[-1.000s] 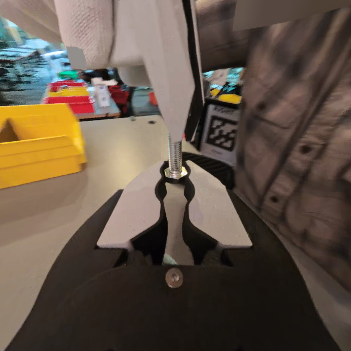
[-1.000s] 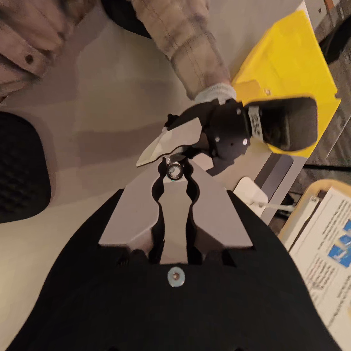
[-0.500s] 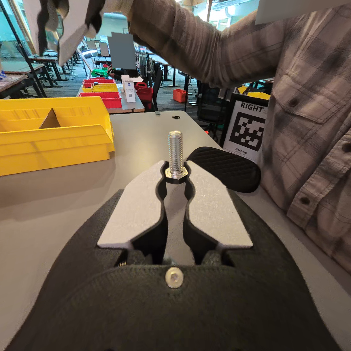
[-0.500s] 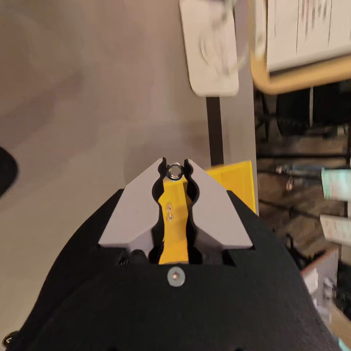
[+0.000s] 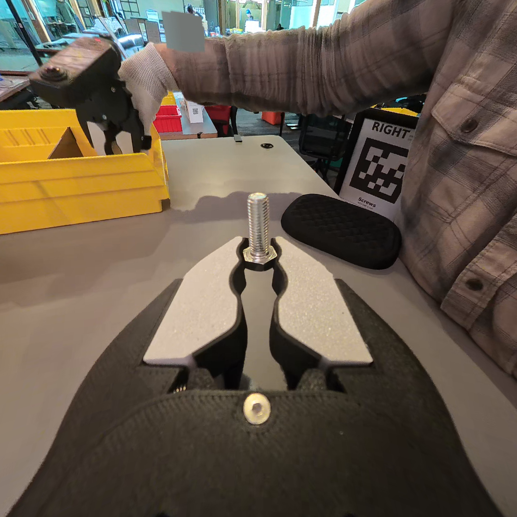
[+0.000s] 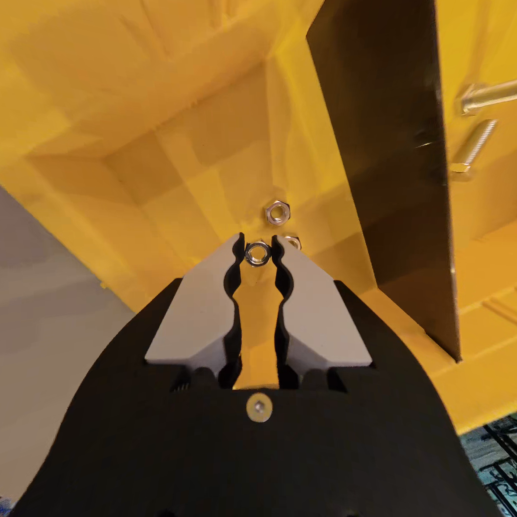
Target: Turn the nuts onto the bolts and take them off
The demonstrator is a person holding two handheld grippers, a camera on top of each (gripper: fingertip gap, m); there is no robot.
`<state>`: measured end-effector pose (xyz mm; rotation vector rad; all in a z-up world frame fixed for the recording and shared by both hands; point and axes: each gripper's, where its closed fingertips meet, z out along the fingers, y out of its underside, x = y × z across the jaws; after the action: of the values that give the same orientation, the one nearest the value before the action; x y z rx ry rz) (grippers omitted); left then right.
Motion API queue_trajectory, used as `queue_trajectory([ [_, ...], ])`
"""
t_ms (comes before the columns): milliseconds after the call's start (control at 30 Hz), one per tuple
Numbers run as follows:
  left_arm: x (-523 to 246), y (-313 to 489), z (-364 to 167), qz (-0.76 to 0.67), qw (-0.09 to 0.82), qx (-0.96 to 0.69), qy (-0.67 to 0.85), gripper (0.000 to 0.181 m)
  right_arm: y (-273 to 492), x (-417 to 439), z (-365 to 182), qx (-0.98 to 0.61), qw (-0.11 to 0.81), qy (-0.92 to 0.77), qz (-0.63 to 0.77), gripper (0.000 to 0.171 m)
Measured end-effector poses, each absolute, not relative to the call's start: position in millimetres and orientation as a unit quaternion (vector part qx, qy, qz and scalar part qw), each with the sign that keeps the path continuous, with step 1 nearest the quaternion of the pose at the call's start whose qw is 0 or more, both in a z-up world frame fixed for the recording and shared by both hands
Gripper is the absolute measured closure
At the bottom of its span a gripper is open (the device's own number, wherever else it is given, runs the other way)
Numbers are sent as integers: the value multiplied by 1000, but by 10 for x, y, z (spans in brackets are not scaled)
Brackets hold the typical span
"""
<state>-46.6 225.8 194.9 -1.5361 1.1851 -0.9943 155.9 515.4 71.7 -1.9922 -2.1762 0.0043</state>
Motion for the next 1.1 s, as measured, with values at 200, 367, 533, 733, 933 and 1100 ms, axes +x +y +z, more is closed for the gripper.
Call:
queue_trajectory([
  [200,-495,2303,1945,-399,469,-628,476,166,5154,1566,783,-669,92,-738,-5,131],
  [367,-536,2389,1991,-396,486,-632,456,166,5003,1316,1516,-642,201,-740,-6,136],
  [533,-492,2348,2124,-420,499,-611,448,166,3541,186,2607,-476,353,-763,258,143],
  [733,-394,2161,2303,-447,500,-577,466,166,2289,-506,2894,-362,347,-725,472,141],
  [933,-339,2043,2394,-455,496,-561,483,166,1993,-757,2709,-356,310,-708,525,145],
  [1100,-302,2022,2448,-463,498,-554,480,166,1899,-756,2683,-347,304,-700,545,164],
])
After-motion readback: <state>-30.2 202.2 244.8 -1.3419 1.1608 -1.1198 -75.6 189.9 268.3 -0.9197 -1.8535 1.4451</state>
